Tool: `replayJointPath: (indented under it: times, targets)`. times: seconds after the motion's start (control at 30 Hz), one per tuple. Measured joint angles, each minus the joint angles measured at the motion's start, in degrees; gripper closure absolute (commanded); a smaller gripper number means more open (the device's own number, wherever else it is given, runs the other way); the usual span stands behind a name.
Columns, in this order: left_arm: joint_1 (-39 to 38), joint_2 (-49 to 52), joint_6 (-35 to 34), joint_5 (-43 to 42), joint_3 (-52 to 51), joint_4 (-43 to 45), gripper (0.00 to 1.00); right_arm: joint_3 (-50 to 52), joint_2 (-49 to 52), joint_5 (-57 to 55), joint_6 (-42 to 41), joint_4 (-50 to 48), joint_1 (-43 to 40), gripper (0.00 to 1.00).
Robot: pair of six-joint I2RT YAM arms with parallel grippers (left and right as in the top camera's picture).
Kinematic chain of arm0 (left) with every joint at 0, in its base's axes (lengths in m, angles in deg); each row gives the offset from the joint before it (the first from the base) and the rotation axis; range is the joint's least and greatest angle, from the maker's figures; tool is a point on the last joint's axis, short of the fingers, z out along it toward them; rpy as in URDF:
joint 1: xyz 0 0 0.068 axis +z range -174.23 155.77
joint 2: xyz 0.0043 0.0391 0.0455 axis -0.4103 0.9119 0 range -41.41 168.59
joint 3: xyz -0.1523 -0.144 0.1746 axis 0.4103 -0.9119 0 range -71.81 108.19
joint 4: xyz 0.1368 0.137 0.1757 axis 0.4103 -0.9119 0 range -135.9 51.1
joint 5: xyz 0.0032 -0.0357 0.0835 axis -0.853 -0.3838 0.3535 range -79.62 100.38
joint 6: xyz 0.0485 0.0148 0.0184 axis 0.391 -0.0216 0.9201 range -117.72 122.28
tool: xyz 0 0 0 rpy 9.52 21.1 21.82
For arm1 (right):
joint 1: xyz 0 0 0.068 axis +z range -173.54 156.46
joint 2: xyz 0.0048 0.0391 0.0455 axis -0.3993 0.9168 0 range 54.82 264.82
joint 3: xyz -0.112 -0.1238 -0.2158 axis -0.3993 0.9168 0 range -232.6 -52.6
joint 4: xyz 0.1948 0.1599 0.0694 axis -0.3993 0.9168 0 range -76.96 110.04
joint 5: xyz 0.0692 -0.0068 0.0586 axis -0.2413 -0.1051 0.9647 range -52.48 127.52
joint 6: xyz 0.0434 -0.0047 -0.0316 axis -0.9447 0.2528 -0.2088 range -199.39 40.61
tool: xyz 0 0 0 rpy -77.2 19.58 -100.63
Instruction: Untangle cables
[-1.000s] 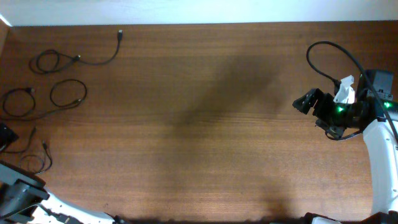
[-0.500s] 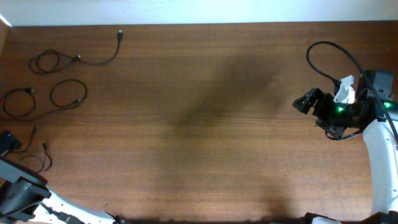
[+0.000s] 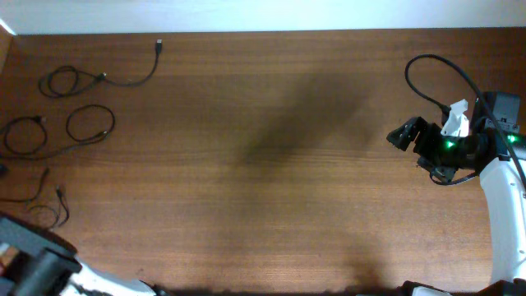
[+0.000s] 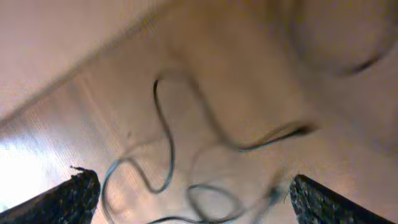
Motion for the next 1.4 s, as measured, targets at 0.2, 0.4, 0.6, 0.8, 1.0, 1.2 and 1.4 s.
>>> replayJointPath:
  times: [0.2, 0.4, 0.6, 0.8, 1.0, 1.2, 1.4]
  targets:
    - [-0.6, -16.4, -10.7, -25.6, 0.5, 8.5, 0.01, 0.0, 0.0, 0.2, 0.0, 2.1, 0.0, 0.02]
    - [-10.0, -24.2, -16.1, -44.2, 0.5, 5.9, 0.01, 0.0, 0.0, 1.7, 0.0, 5.6, 0.0, 0.02]
    - [-29.8, -26.3, -13.8, -46.8, 0.5, -1.9, 0.01, 0.0, 0.0, 2.2, 0.2, 10.2, 0.0, 0.0]
    - [-49.0, -26.3, -13.0, -38.9, 0.5, -5.7, 0.01, 0.0, 0.0, 2.4, 0.5, 15.9, 0.0, 0.03]
    - [-57.9, -26.3, -13.0, -32.2, 0.5, -6.0, 0.01, 0.0, -2.6, 2.6, 5.5, 22.1, 0.0, 0.05]
    - [-59.6, -26.3, -13.0, -30.0, 0.5, -6.1, 0.01, 0.0, -15.3, 2.6, 10.9, 26.7, 0.0, 0.05]
    - [-59.6, -26.3, -13.0, -29.4, 0.5, -6.1, 0.01, 0.0, -27.6, 2.6, 12.3, 27.3, 0.0, 0.02]
